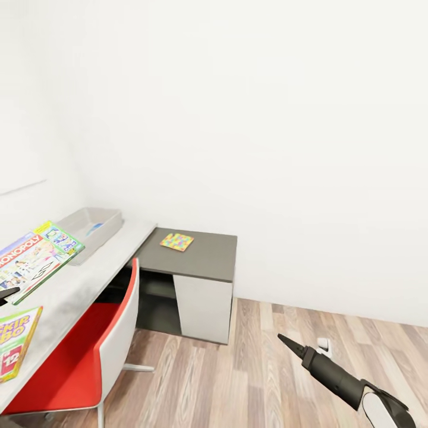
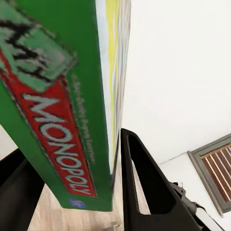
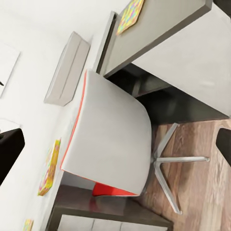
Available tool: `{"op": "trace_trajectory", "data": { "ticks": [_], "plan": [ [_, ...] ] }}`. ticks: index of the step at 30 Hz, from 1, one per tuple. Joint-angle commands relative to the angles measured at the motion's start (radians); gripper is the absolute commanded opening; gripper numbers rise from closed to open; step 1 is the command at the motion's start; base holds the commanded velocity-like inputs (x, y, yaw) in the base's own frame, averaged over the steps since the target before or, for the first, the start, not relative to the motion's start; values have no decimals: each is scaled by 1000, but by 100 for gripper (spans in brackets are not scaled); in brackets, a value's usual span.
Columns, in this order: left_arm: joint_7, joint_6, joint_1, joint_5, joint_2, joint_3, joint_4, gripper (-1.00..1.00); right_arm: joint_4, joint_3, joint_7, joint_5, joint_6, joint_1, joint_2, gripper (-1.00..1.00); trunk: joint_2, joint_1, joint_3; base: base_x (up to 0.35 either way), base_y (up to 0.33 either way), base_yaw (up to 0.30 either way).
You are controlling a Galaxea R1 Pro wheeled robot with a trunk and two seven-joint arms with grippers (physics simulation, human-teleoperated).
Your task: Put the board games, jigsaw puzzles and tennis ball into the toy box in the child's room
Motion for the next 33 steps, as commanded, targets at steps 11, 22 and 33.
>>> {"op": "trace_trajectory", "data": {
  "ticks": [11, 22, 33],
  "plan": [
    [-5, 10, -1, 0, 0, 0, 0, -100, 1, 0, 1, -7, 6, -1, 2, 100, -2, 1, -2, 325, 14, 27],
    [-5, 10, -1, 0, 0, 0, 0, -100, -2, 1, 2, -6, 6, -1, 1, 100, -2, 1, -2, 317, 99, 2],
    [-5, -33, -1, 2, -1, 0, 0, -100, -261, 2, 27, -10, 96, 3, -7, 100, -2, 1, -2, 213, 27, 19]
  ]
}}
